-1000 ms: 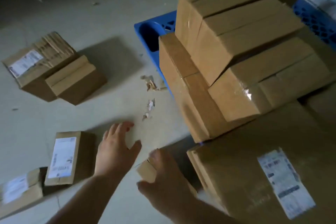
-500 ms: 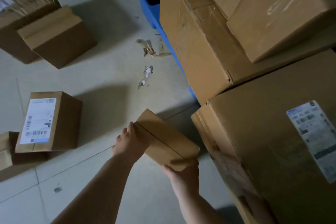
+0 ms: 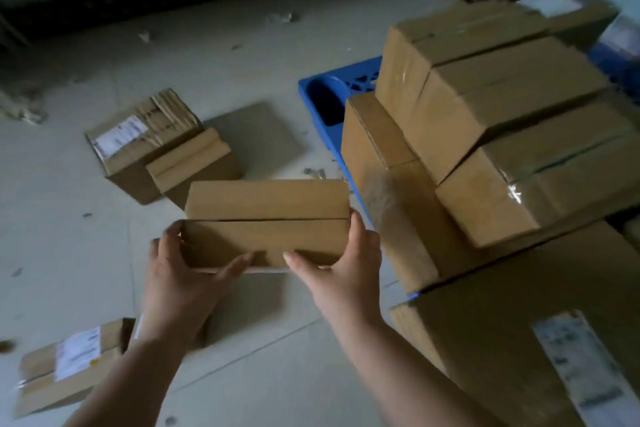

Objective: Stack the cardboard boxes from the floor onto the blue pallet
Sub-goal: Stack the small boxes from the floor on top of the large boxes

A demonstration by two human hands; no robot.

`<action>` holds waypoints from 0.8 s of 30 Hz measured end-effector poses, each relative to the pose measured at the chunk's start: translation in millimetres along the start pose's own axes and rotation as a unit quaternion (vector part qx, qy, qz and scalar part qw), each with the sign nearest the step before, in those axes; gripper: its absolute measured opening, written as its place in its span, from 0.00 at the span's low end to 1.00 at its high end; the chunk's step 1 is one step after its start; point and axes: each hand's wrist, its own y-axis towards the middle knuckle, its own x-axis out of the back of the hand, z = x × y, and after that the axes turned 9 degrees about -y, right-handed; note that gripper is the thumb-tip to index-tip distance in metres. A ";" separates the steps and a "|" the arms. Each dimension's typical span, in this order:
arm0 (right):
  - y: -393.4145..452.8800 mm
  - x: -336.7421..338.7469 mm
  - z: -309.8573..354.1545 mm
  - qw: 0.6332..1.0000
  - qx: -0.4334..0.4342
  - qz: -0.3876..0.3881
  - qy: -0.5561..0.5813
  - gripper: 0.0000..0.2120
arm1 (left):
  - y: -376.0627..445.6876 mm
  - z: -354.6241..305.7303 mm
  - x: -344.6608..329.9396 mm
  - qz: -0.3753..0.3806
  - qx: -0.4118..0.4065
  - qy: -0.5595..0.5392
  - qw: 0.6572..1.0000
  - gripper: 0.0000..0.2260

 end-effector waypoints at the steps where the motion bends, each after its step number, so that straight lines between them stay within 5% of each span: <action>1: 6.0 18.9 23.4 1.000 0.014 -0.007 0.008 0.50 | 3.6 -22.9 11.7 -0.003 -0.015 -0.010 1.000 0.42; 13: 34.1 256.3 172.2 0.992 0.096 -0.054 0.059 0.46 | -3.5 -282.7 72.2 0.014 -0.125 -0.088 0.988 0.39; 24: 57.4 426.6 134.2 0.994 0.047 -0.094 0.009 0.49 | -51.3 -399.8 -26.1 0.114 -0.176 -0.095 0.973 0.27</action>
